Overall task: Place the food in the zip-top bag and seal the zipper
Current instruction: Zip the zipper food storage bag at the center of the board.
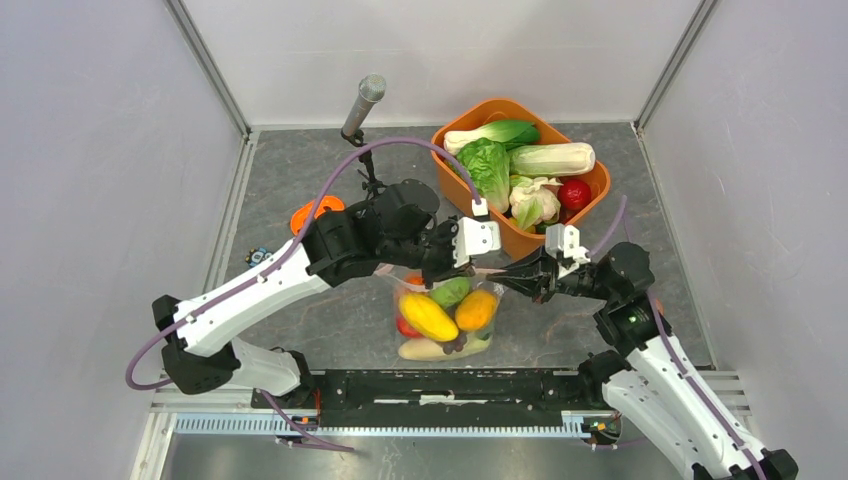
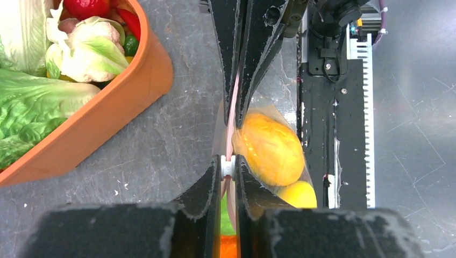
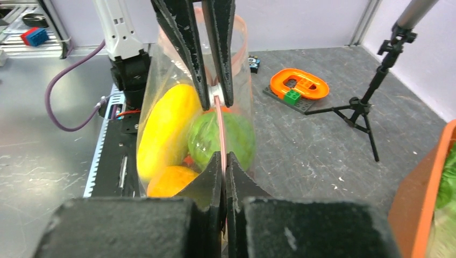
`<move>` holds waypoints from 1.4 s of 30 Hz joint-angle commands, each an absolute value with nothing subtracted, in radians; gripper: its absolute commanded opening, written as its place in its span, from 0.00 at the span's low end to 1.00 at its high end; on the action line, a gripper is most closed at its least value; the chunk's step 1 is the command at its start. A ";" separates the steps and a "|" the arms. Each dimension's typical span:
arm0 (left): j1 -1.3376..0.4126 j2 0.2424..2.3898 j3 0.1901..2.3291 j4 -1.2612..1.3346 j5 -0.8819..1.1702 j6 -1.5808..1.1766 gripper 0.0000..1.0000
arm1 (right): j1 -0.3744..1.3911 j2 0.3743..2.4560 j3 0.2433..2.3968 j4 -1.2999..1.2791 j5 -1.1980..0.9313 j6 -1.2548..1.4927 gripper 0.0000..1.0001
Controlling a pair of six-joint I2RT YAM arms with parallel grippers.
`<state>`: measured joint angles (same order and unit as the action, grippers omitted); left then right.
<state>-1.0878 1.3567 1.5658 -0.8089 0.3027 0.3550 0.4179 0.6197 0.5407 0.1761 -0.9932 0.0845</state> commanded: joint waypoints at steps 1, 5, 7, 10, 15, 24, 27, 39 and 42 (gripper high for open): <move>-1.086 1.298 1.543 -0.770 0.257 0.296 0.02 | 0.420 0.586 0.518 0.228 -0.858 0.092 0.00; -1.086 1.233 1.472 -0.759 0.206 0.277 0.02 | 0.419 0.568 0.491 0.254 -0.770 0.117 0.00; -1.086 1.196 1.441 -0.759 0.170 0.270 0.02 | 0.420 0.554 0.476 0.272 -0.719 0.130 0.00; -1.086 1.144 1.396 -0.758 0.129 0.265 0.02 | 0.420 0.536 0.454 0.291 -0.646 0.147 0.00; -1.085 1.067 1.345 -0.759 0.086 0.256 0.03 | 0.420 0.514 0.412 0.342 -0.586 0.187 0.00; -1.084 1.011 1.311 -0.777 0.056 0.238 0.05 | 0.420 0.487 0.384 0.351 -0.474 0.212 0.00; -1.084 0.999 1.292 -0.778 0.048 0.229 0.06 | 0.419 0.478 0.373 0.348 -0.422 0.216 0.00; -1.083 0.962 1.208 -0.796 -0.027 0.180 0.09 | 0.420 0.490 0.360 0.263 -0.220 0.234 0.00; -1.083 0.964 1.184 -0.801 -0.065 0.169 0.09 | 0.420 0.490 0.354 0.265 -0.200 0.243 0.00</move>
